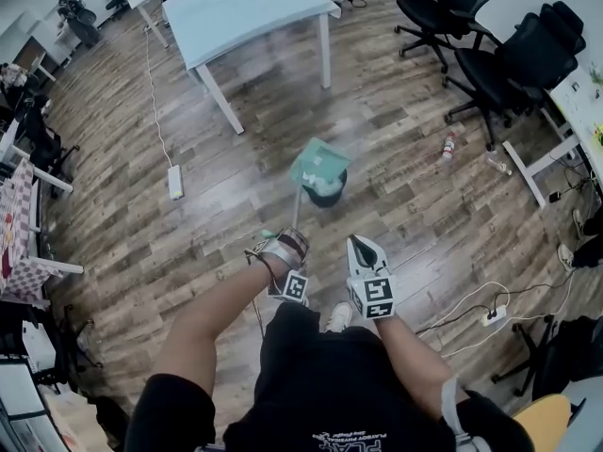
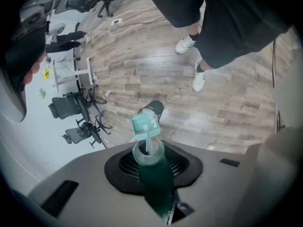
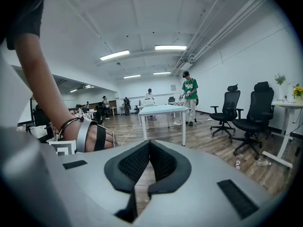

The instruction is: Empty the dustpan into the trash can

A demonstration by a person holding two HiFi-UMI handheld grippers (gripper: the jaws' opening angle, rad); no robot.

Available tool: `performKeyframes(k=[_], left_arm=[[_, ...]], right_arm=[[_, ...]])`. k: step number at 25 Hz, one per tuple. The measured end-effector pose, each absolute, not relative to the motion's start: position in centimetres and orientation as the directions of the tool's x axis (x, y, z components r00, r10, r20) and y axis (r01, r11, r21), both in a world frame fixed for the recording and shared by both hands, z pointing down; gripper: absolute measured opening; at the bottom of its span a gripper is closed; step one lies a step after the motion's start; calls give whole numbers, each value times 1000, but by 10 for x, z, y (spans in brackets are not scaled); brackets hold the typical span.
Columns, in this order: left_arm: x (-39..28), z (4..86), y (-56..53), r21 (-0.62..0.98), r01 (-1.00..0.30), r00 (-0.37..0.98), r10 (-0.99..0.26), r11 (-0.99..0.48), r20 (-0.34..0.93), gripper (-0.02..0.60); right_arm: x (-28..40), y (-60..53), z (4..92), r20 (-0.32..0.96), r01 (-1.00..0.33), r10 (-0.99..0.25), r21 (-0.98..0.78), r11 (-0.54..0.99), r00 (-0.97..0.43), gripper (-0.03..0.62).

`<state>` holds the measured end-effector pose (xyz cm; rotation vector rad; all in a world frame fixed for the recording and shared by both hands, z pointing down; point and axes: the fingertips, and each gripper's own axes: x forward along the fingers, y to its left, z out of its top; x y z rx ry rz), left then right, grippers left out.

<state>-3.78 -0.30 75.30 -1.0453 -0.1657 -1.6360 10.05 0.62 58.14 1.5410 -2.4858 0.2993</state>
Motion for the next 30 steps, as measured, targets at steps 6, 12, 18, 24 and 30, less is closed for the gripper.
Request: performKeyframes(k=[6, 12, 18, 24, 30], left_arm=[[-34, 766, 3, -290, 928, 25, -740, -233, 673, 101], [-34, 752, 7, -122, 977, -53, -751, -176, 658, 114], [-27, 742, 10, 7, 994, -87, -762, -108, 642, 121], [-23, 742, 12, 91, 991, -130, -757, -94, 640, 133], [-25, 745, 14, 117, 989, -144, -755, -89, 640, 135]], right_arm=[[101, 16, 580, 273, -899, -859, -65, 434, -434, 23], [96, 23, 584, 271, -896, -856, -73, 439, -441, 24], [95, 26, 583, 267, -894, -855, -80, 441, -445, 23], [102, 25, 582, 261, -902, -864, -85, 424, -431, 23], [110, 28, 584, 261, -907, -869, -92, 410, -420, 23]])
